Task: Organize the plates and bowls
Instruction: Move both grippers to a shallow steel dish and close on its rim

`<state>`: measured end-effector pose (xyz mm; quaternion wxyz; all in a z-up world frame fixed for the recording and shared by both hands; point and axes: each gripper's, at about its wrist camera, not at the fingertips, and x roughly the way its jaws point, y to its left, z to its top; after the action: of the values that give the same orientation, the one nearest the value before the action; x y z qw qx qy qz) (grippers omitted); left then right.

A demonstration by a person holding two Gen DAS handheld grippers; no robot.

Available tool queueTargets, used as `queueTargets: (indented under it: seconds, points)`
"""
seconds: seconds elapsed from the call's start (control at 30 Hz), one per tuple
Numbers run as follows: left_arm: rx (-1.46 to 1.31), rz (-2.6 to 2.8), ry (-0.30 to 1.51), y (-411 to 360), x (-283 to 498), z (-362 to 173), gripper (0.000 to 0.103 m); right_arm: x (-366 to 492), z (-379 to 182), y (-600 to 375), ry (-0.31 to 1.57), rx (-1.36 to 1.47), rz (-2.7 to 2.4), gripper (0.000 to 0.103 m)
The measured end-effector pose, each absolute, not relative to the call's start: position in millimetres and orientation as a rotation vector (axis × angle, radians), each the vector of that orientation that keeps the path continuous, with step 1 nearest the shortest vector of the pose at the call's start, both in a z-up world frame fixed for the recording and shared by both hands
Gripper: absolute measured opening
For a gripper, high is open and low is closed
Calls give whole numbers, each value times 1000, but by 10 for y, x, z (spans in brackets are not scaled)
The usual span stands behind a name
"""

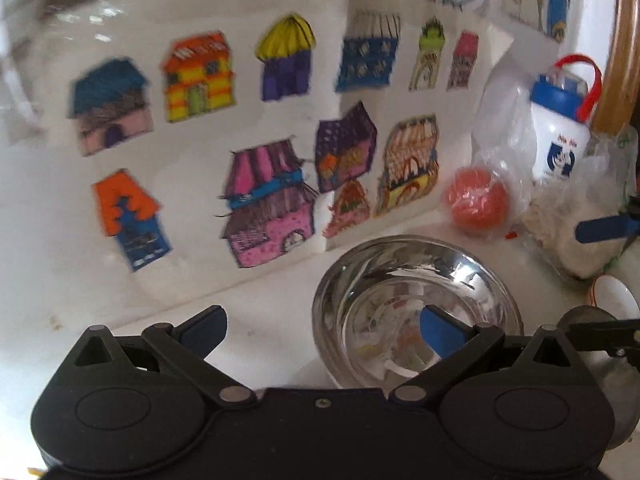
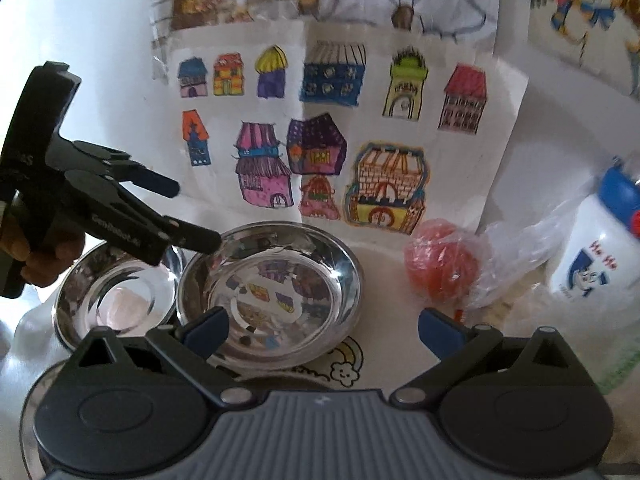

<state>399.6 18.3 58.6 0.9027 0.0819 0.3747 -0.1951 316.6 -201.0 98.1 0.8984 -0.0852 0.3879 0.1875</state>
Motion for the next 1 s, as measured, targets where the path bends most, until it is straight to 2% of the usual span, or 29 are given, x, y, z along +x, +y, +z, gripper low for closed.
queueTargets:
  seconds: [0.1, 0.27, 0.43, 0.57, 0.63, 0.83, 1.0]
  points:
    - [204, -427, 821, 141, 4175, 513, 102, 3389, 900, -2050, 863, -116, 392, 101]
    - [206, -454, 871, 141, 4380, 447, 102, 3659, 774, -2156, 934, -14, 397, 93]
    - [193, -474, 908, 188, 4434, 415, 97, 3763, 691, -2155, 977, -12, 397, 84]
    - [191, -498, 933, 189, 4441, 397, 86, 3807, 619, -2146, 1007, 8, 396, 72]
    - [194, -507, 938, 183, 4444, 398, 81, 3824, 583, -2126, 1025, 4, 389, 61]
    - [173, -499, 1000, 170, 4493, 337, 67, 3840, 496, -2103, 1072, 10, 371, 45]
    - [152, -488, 1049, 184, 4530, 274, 46, 3871, 458, -2092, 1093, 17, 364, 30]
